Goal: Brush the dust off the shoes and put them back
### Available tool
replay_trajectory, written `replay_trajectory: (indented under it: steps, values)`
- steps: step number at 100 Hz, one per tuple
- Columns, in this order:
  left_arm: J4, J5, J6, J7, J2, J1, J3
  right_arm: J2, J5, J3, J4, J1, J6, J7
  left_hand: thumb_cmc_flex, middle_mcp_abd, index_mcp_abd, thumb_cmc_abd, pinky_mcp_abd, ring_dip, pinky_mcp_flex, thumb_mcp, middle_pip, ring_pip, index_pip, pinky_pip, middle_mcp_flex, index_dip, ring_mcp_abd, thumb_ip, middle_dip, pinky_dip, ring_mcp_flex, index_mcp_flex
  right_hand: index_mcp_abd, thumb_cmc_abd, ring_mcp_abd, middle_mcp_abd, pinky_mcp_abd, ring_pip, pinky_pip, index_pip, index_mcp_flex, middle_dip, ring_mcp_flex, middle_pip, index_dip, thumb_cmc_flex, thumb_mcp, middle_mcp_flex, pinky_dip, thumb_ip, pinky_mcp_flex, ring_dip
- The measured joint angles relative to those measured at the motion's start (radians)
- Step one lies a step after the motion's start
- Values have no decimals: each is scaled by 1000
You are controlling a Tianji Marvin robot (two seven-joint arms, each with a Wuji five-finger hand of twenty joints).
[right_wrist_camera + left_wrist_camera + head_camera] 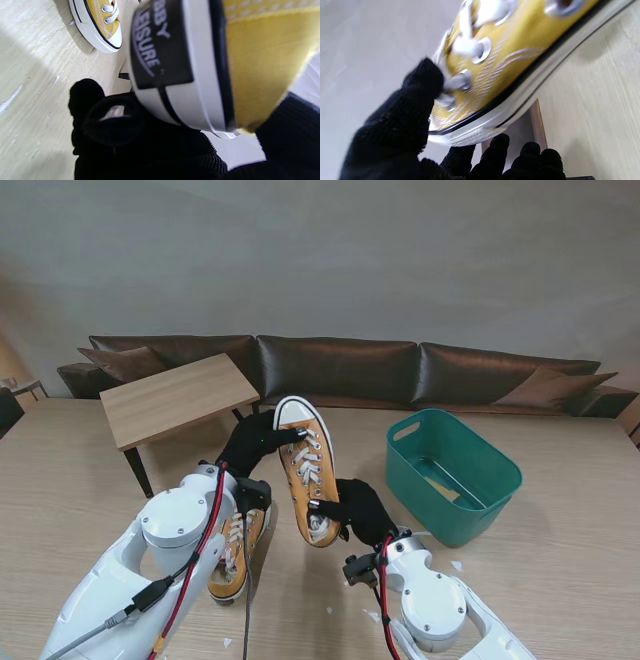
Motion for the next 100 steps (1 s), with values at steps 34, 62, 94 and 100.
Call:
replay_trajectory:
  steps: [34,62,94,100]
  values:
    - [-34,67,-60,33,3,20,-54,0,22,5,1,-24,29,-10,13,8,-42,109,-8,-39,-11,36,-16,-15,7,-39,-52,-19,-10,35,-57,9,-44,1,-1,-21,3,1,0,3,0,-10,12,1,1,0,10,13,23,5,0,0,0,0]
    - [-70,210,-167,23,25,83,-100,-6,-64,6,-9,-26,159,-50,12,-11,-42,135,-21,-49,-13,33,-7,-15,22,-51,-35,-20,-24,35,-59,9,-42,27,-2,-21,4,1,0,5,0,-11,13,4,1,0,18,14,23,5,0,0,0,6]
    - [-113,439,-197,-49,74,189,-116,-21,-192,-54,18,10,305,-119,12,-13,-42,166,-22,-49,-13,12,5,-15,33,-51,-8,-15,-24,35,-59,9,-40,70,-3,-21,4,1,0,5,0,-12,13,12,1,0,20,14,23,5,0,0,0,8]
    - [-113,459,-200,-58,81,199,-113,-24,-210,-72,26,17,328,-135,13,-13,-42,167,-22,-49,-13,5,5,-15,35,-51,-8,-11,-24,35,-58,9,-39,70,-5,-21,4,1,0,4,0,-12,13,13,1,0,20,14,23,5,0,0,0,8]
